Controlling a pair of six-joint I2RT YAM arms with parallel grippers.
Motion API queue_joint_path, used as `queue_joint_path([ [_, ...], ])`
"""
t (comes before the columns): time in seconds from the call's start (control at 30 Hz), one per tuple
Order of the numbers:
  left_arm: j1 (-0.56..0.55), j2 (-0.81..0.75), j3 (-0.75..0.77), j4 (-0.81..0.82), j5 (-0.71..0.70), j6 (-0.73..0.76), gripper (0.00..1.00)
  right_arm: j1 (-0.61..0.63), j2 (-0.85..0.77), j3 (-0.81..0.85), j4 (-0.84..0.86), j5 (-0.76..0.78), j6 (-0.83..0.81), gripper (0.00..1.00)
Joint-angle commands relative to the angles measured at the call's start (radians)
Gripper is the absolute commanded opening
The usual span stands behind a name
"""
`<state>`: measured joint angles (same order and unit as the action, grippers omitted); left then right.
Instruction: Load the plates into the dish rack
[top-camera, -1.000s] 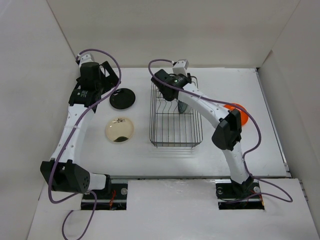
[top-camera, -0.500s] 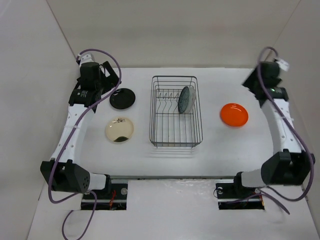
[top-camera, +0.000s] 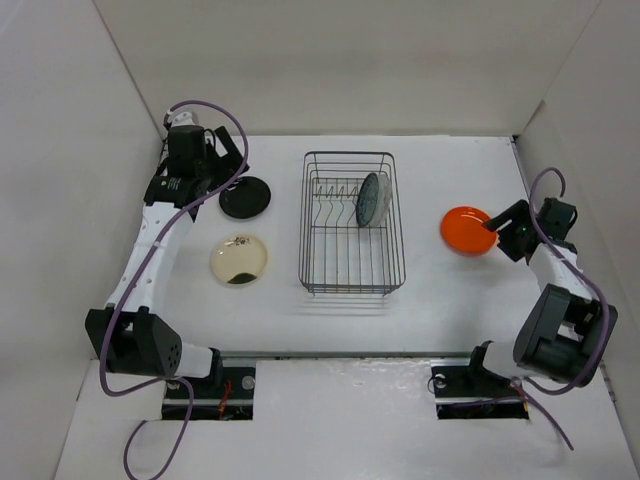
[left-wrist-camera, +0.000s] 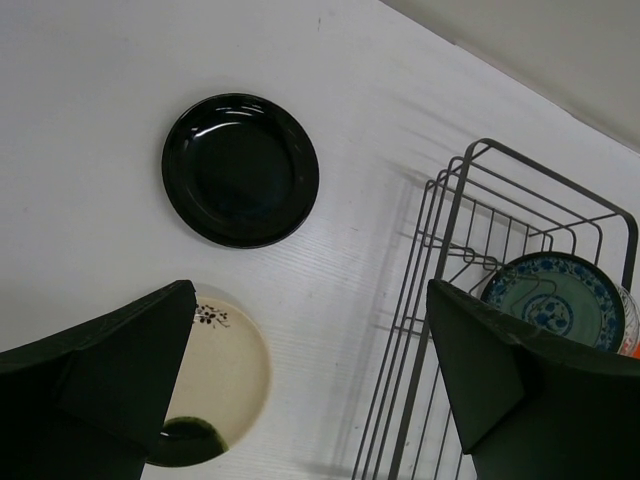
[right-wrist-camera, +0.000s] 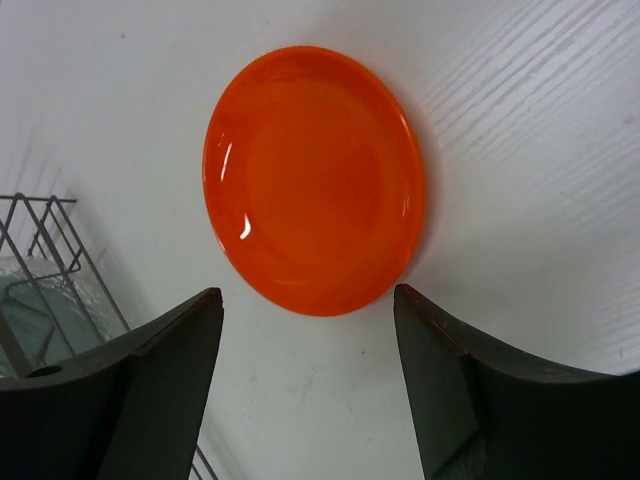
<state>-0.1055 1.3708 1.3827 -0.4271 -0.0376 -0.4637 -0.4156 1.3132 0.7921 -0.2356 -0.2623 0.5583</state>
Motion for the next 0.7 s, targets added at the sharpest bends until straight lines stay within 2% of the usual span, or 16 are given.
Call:
queue_joint_path([
  [0.0,-0.002,-0.016,0.027,0.019,-0.042,-0.007,1.00,-0.025,0.055,-0.008,0.130,-0.071,0.040,0.74],
  [0.43,-0.002,-0.024,0.026,0.028,-0.051,0.002,1.00,-0.025,0.227,-0.021,0.179,-0.008,0.083,0.68],
  [0.6,-0.002,-0.024,0.026,0.028,-0.051,0.002,1.00,-0.025,0.251,-0.011,0.188,0.001,0.083,0.58],
  [0.63,-0.002,-0.024,0.026,0.028,-0.061,0.002,1.00,-0.025,0.261,-0.011,0.188,0.001,0.083,0.52],
  [0.67,-0.002,-0.024,0.026,0.028,-0.061,0.002,1.00,-0.025,0.261,-0.002,0.188,0.001,0.083,0.50],
])
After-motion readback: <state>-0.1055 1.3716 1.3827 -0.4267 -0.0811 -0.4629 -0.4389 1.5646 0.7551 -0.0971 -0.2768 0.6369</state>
